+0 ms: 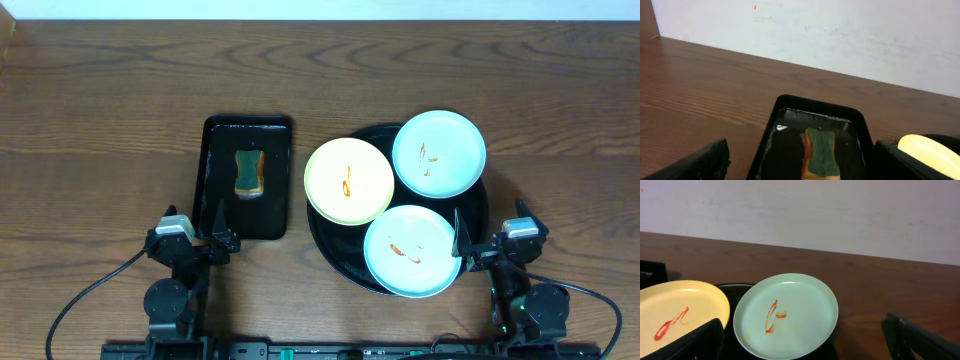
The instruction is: Clean dirty plates on tray and stack at the side
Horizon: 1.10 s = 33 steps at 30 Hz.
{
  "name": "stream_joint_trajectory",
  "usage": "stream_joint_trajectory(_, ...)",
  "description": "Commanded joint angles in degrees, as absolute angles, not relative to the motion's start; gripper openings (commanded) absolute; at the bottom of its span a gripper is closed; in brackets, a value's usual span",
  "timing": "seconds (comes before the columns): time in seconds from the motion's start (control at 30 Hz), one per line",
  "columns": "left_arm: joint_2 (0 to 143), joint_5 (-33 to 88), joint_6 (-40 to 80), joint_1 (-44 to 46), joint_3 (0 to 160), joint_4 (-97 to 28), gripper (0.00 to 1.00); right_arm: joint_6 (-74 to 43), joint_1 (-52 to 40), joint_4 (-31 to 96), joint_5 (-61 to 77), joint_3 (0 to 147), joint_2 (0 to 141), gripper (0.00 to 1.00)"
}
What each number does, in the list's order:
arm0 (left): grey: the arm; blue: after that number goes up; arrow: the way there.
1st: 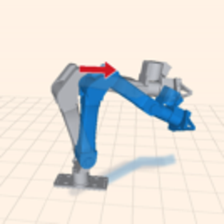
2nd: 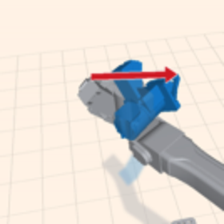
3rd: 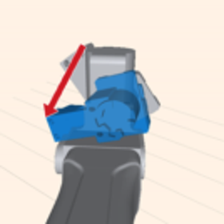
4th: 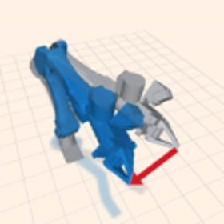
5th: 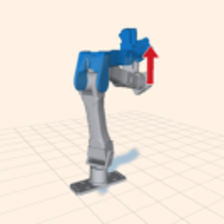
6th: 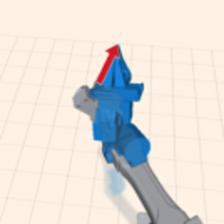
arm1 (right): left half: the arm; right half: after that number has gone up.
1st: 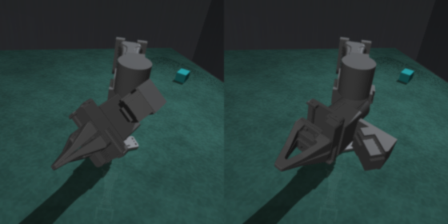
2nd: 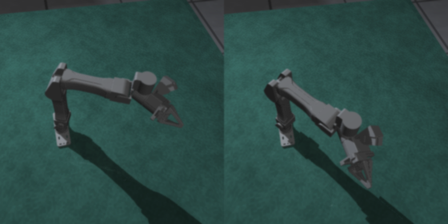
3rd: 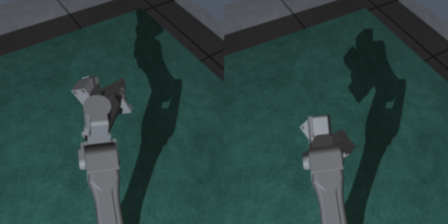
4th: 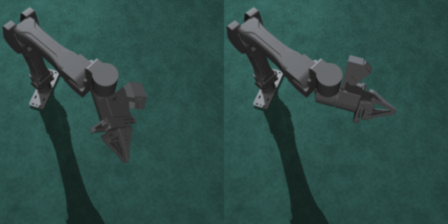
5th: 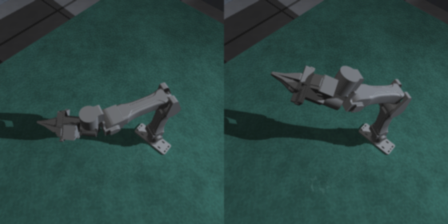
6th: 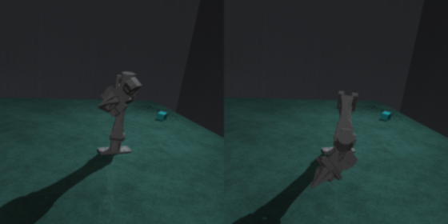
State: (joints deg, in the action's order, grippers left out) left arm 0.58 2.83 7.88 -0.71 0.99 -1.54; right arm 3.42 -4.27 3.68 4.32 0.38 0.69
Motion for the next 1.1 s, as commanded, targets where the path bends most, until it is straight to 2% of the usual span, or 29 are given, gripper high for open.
stream_joint_trajectory(0.0, 0.2, 1.9, 8.2, -1.0, 0.2, -3.9, 0.92, 3.9, -4.7, 3.9, 4.3, 0.3, 0.4, 0.99)
stream_joint_trajectory(0.37, 0.9, 1.9, 8.9, -1.0, 0.6, -4.3, 0.92, -0.5, -4.7, 3.9, 4.5, 0.3, 0.7, 0.99)
stream_joint_trajectory(0.53, 4.6, 1.9, 10.8, -1.0, 4.6, -9.0, 0.92, -4.3, -4.7, 6.5, 4.5, 2.0, 3.2, 0.99)
stream_joint_trajectory(0.77, 19.0, 1.9, 10.8, -1.0, 16.3, -16.6, 0.92, -4.7, -4.7, 17.0, 4.6, 13.5, 14.9, 0.99)
stream_joint_trajectory(1.07, 43.3, 5.3, 10.8, -1.0, 38.0, -29.3, 0.92, -4.7, -4.7, 35.2, 6.9, 34.3, 38.3, 0.99)
